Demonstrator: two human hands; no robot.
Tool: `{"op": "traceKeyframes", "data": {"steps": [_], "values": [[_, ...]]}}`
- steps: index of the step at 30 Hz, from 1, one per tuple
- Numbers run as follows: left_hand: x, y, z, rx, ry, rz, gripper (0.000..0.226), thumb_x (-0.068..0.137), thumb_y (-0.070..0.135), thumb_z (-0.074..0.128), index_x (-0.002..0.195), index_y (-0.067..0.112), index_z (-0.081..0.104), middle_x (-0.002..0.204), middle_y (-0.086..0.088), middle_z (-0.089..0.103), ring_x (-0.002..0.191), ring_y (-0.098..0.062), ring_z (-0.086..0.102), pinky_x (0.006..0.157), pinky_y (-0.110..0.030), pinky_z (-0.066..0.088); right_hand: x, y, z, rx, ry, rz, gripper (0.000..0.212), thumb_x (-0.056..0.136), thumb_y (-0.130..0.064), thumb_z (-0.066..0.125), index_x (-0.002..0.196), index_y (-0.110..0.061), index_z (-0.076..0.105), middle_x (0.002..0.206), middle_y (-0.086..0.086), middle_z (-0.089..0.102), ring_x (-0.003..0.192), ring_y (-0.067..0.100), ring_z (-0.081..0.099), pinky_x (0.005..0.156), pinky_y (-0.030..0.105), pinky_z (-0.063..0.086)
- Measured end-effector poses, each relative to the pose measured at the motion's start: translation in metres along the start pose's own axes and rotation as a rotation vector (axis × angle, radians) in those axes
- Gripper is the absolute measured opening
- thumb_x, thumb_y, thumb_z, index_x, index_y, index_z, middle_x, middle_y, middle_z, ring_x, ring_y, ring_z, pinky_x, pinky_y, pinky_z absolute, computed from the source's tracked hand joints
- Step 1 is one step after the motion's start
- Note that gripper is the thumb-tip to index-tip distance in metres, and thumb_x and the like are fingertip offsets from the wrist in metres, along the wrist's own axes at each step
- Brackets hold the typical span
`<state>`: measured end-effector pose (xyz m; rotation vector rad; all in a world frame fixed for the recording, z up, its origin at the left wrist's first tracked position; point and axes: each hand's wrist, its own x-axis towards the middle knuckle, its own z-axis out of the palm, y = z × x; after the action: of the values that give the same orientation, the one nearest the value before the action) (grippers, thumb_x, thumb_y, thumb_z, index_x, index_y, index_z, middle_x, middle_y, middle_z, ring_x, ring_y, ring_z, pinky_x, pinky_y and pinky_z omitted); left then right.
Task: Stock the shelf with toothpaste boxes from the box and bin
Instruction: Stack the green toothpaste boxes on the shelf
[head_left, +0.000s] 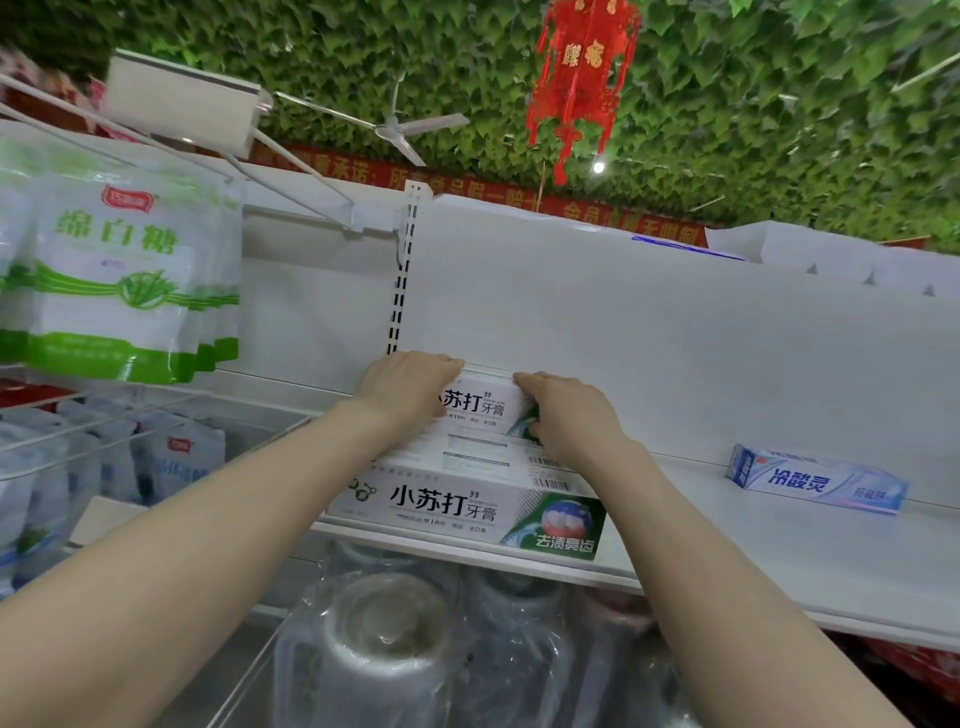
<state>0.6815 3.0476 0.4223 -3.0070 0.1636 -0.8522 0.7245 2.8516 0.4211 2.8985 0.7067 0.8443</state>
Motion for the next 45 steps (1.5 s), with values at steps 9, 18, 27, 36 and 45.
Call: {"op": "traceKeyframes", "data": {"steps": [9, 18, 27, 36, 45], "values": [[0.018, 0.000, 0.009, 0.043, -0.005, -0.001, 0.041, 0.091, 0.022, 0.064, 0.129, 0.019, 0.050, 0.129, 0.002, 0.059, 0.117, -0.028, 0.055, 0.084, -0.035, 0.045, 0.015, 0.005, 0.012, 0.019, 0.012, 0.009, 0.045, 0.085, -0.009, 0.058, 0.128, -0.020, 0.052, 0.125, -0.001, 0.061, 0.110, 0.029, 0.059, 0.090, 0.039, 0.045], [0.010, 0.006, 0.000, 0.124, -0.047, 0.043, 0.070, 0.089, -0.009, 0.038, 0.151, 0.018, 0.023, 0.150, -0.004, 0.038, 0.136, -0.025, 0.036, 0.109, -0.037, 0.034, 0.008, -0.003, 0.005, 0.022, -0.018, 0.055, 0.044, 0.087, -0.009, 0.054, 0.129, -0.017, 0.049, 0.121, 0.003, 0.056, 0.115, 0.028, 0.053, 0.092, 0.039, 0.040], [-0.049, 0.006, -0.022, -0.107, 0.148, -0.044, 0.050, 0.099, 0.011, 0.045, 0.147, 0.020, 0.035, 0.147, 0.003, 0.043, 0.133, -0.021, 0.039, 0.102, -0.038, 0.039, -0.053, -0.041, -0.023, 0.114, 0.245, 0.110, 0.041, 0.086, 0.002, 0.047, 0.124, -0.008, 0.057, 0.125, 0.007, 0.060, 0.118, 0.028, 0.050, 0.095, 0.036, 0.039], [-0.170, -0.002, -0.003, -0.267, 0.466, 0.178, 0.038, 0.087, 0.007, 0.063, 0.125, 0.009, 0.062, 0.127, -0.007, 0.063, 0.118, -0.028, 0.056, 0.097, -0.037, 0.045, -0.153, -0.123, 0.003, 0.259, 0.583, 0.127, 0.044, 0.083, 0.004, 0.056, 0.127, 0.001, 0.058, 0.130, 0.018, 0.060, 0.129, 0.040, 0.049, 0.106, 0.048, 0.042], [-0.304, -0.001, 0.092, -0.433, 0.304, 0.218, 0.038, 0.082, -0.001, 0.062, 0.119, 0.007, 0.066, 0.122, -0.007, 0.065, 0.109, -0.026, 0.063, 0.085, -0.036, 0.054, -0.297, -0.196, 0.099, 0.407, 0.328, 0.235, 0.058, 0.089, 0.003, 0.058, 0.145, -0.002, 0.042, 0.147, 0.012, 0.048, 0.140, 0.031, 0.039, 0.114, 0.044, 0.035]]}}
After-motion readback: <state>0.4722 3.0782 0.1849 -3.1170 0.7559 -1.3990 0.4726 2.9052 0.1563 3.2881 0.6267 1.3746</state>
